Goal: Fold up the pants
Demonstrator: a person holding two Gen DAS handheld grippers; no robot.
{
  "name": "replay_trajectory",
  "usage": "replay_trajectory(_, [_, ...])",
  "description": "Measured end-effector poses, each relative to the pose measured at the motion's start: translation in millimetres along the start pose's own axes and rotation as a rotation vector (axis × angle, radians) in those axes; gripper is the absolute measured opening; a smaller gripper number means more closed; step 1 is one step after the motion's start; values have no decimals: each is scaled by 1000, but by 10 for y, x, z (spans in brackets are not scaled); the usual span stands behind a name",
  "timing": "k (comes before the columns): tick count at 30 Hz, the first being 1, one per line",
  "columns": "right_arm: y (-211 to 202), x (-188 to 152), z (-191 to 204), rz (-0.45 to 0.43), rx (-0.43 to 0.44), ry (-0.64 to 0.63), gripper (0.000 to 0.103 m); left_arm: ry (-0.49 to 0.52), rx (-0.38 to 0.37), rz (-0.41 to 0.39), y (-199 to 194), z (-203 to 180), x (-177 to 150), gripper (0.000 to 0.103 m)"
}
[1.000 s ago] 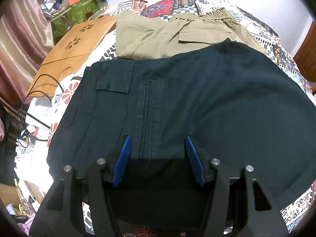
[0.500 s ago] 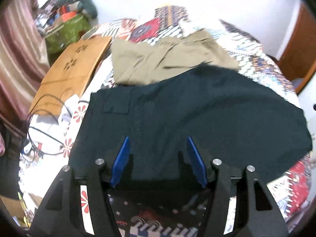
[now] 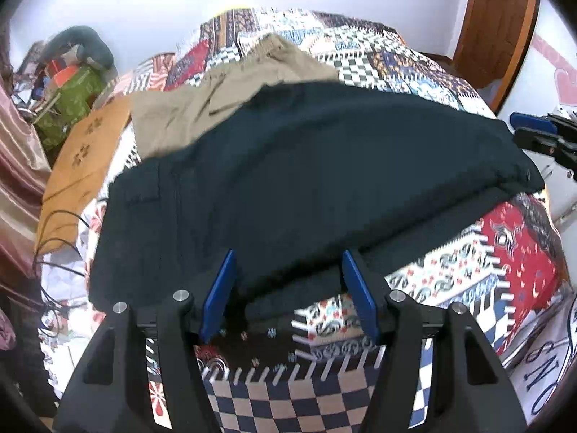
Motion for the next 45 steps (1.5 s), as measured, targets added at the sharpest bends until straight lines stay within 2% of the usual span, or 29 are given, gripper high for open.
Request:
replay_trajectory(4, [193, -58, 94, 45, 30, -7, 40, -10, 0, -1, 74, 41, -68, 63])
replay_trajectory(9, [362, -18, 198, 99, 79, -2, 40, 9, -21, -14, 145, -8, 13, 63])
replay_trajectory(10, [386, -18, 226, 104, 86, -9, 43, 8, -37, -14, 166, -26, 44, 62])
replay_trajectory(11, [409, -22, 258, 109, 87, -20, 52, 5, -46, -14, 175, -31, 62, 62])
replay_trajectory(12, [419, -28, 280, 110, 84, -28, 55, 0, -59, -15, 187, -37, 90, 61])
replay_trajectory(16, [520, -36, 327, 132, 95, -47, 56, -20, -129, -16, 198, -39, 158, 37])
replay_trajectory(23, [710, -42, 304, 162, 103, -66, 56, -36, -186, -29, 138, -28, 167, 20])
replay_trajectory(24, [721, -45, 310, 160, 102, -71, 55, -37, -188, -30, 132, -29, 168, 19])
replay_trajectory(26, [728, -41, 318, 152, 101, -81, 39, -32, -186, -36, 104, -34, 163, 18])
replay_trajectory(27, [728, -37, 316, 149, 106, -78, 36, -28, -186, -38, 90, -40, 160, 17])
replay_trajectory(29, [704, -25, 311, 133, 118, -71, 22, -22, -183, -41, 75, -50, 158, 16])
replay_trajectory(32, [667, -27, 330, 115, 121, -73, 13, -15, -185, -46, 32, -70, 146, 14])
replay_trajectory(40, [523, -57, 391, 93, 157, -62, 8, -9, -186, -48, -55, -94, 67, 11])
replay_trajectory(45, [556, -127, 403, 128, 152, -58, 8, -14, -201, -29, -42, -122, -19, 11])
Point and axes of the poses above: each gripper's, at about its wrist camera, not at the fingertips, and y roughly the way its jaws point, z to its left, x to its top, the point moved 1 cm from there along y, roughly the way its jaws point, and after that the axes turned 9 degrees about x, right-handed, at the moved point
